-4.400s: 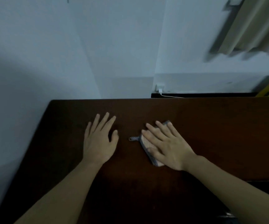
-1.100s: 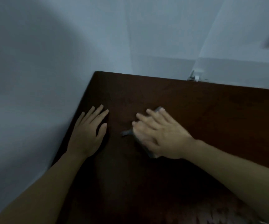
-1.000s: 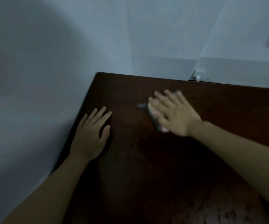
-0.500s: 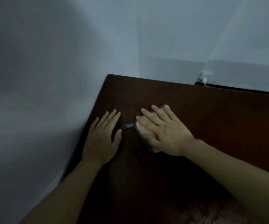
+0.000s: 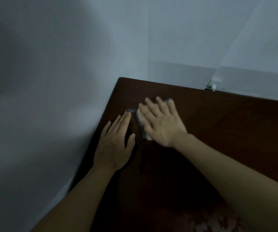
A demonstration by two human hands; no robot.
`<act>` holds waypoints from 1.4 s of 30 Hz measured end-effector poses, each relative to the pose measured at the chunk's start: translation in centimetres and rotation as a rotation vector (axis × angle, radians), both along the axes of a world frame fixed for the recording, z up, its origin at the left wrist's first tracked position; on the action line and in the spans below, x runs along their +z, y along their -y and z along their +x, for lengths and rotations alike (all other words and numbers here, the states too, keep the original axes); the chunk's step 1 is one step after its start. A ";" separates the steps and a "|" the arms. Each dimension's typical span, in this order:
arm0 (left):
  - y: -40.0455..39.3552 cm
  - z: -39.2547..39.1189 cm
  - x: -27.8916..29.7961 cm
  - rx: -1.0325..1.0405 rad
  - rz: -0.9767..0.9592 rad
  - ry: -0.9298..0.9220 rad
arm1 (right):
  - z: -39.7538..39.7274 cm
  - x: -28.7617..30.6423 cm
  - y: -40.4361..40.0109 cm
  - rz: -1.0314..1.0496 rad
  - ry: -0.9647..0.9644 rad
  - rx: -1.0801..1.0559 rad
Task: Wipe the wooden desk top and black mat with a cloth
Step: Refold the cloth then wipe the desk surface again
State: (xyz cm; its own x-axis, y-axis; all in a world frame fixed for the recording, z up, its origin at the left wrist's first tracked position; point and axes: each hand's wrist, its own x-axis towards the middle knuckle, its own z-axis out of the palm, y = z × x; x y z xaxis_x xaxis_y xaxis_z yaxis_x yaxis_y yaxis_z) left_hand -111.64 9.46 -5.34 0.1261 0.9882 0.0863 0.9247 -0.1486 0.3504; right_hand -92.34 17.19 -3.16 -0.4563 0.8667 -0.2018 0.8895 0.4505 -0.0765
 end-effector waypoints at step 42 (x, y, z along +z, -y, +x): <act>-13.1 6.0 1.1 0.045 -0.147 -0.245 | 9.2 -0.9 1.6 0.075 -0.300 -0.301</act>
State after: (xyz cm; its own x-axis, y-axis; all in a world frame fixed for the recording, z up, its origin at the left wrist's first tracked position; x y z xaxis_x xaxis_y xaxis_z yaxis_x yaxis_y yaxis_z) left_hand -105.63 22.53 -4.21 0.0815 0.9930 -0.0857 0.9890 -0.0700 0.1300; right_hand -83.10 15.62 -4.05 -0.2095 0.9774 -0.0299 0.9256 0.1884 -0.3283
